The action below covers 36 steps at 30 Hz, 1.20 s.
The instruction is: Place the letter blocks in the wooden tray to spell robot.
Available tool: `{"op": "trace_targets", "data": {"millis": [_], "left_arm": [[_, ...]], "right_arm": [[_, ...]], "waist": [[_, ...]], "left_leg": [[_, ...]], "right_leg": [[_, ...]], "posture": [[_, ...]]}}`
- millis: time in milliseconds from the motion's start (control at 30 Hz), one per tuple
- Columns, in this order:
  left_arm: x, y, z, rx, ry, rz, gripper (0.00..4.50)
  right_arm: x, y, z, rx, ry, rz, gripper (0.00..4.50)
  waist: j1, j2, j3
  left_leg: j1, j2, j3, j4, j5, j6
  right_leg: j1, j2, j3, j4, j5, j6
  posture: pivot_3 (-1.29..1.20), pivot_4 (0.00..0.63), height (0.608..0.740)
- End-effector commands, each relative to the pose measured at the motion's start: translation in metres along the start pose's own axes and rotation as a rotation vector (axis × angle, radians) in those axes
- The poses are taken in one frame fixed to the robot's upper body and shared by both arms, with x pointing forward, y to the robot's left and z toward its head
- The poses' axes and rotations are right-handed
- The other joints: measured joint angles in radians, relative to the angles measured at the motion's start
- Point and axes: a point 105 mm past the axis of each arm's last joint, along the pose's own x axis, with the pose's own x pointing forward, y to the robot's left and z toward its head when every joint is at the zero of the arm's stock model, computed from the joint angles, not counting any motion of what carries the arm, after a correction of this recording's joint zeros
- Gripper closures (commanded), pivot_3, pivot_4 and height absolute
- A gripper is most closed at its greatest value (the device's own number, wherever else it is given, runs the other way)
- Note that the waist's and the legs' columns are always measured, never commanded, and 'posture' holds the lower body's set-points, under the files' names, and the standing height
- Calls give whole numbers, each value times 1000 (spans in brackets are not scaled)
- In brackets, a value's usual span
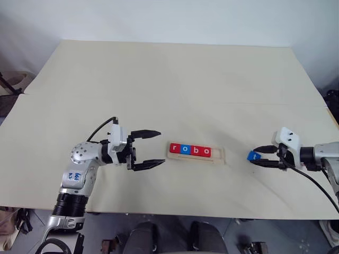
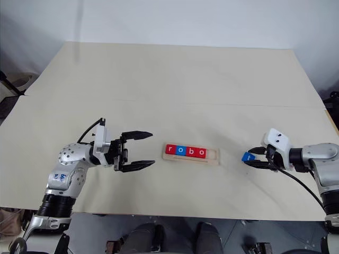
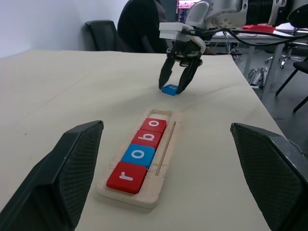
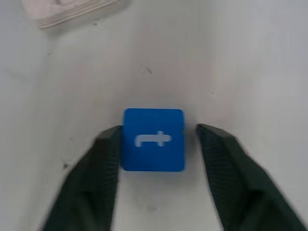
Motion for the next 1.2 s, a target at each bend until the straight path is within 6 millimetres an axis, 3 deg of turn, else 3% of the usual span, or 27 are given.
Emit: {"op": "trace_targets", "data": {"millis": [33,300,400,633,1200], "left_arm": [[-3,0,9,33,-15,11,0],[-1,-1,9,27,-21,17,0],[1,-2,8,24,-24,16,0],[2,-4,7,20,-28,24,0],[-1,-5,7,26,-25,53,0]], "right_arm": [[-1,1,21,-48,-54,17,3047],[25,37,85,-186,-131,197,3047],[36,46,95,-219,-124,243,3047],[57,51,96,-259,-89,281,3047],[66,36,88,-266,-68,254,3047]], "waist": [[-1,0,0],[-4,0,0],[-1,0,0],[1,0,0],[-2,0,0]], "left_leg": [[0,0,0,0,0,0],[0,0,0,0,0,-1],[0,0,0,0,0,-1],[-1,0,-1,1,0,-1],[-1,0,-1,1,0,-1]], "right_leg": [[0,0,0,0,0,0],[0,0,0,0,0,0],[0,0,0,0,0,0],[0,-1,-1,0,0,0],[0,0,-1,0,0,0]], "posture": [[0,150,740],[0,150,740],[0,150,740],[0,150,740],[0,150,740]]}}
